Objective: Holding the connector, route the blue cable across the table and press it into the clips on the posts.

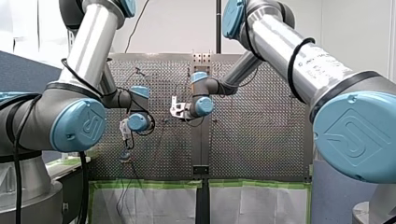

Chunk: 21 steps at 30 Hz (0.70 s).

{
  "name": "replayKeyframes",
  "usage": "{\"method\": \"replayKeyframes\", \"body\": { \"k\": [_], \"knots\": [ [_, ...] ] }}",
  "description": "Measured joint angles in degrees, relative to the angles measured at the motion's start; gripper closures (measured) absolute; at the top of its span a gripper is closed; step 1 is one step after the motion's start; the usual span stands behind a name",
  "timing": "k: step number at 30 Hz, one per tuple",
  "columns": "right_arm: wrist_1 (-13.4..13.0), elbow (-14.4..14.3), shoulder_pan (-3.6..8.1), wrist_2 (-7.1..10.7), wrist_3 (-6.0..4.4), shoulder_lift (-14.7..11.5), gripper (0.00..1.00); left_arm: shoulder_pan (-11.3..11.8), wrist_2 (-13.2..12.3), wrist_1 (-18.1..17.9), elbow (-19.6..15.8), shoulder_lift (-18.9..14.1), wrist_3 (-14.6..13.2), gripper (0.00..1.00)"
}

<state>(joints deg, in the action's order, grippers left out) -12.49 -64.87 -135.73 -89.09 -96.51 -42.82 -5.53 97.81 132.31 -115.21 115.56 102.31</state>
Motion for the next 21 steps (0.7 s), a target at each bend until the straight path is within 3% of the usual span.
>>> {"method": "replayKeyframes", "body": {
  "k": [7,16,17,18,20,21],
  "knots": [
    [-0.2,0.0,1.12,0.27,-0.33,0.1,1.0,1.0,-1.7,0.6,1.9,0.1,0.1,1.0],
    [-0.2,0.0,2.06,0.62,-0.34,0.1,1.0,2.3,-2.0,2.2,3.3,0.1,-0.4,1.0],
    [-0.2,0.0,2.12,0.67,-0.28,0.1,1.0,2.3,-2.0,2.2,3.3,0.1,-0.6,0.91],
    [-0.2,0.0,2.16,0.69,-0.24,0.1,1.0,2.4,-2.0,2.3,3.4,0.1,-0.8,0.91],
    [-0.2,0.0,2.21,0.72,-0.18,0.1,1.0,2.3,-2.0,2.4,3.4,0.0,-1.2,0.69],
    [-0.2,0.0,2.21,0.73,-0.19,0.1,1.0,2.2,-2.0,2.5,3.4,0.0,-1.4,0.69]
  ]
}}
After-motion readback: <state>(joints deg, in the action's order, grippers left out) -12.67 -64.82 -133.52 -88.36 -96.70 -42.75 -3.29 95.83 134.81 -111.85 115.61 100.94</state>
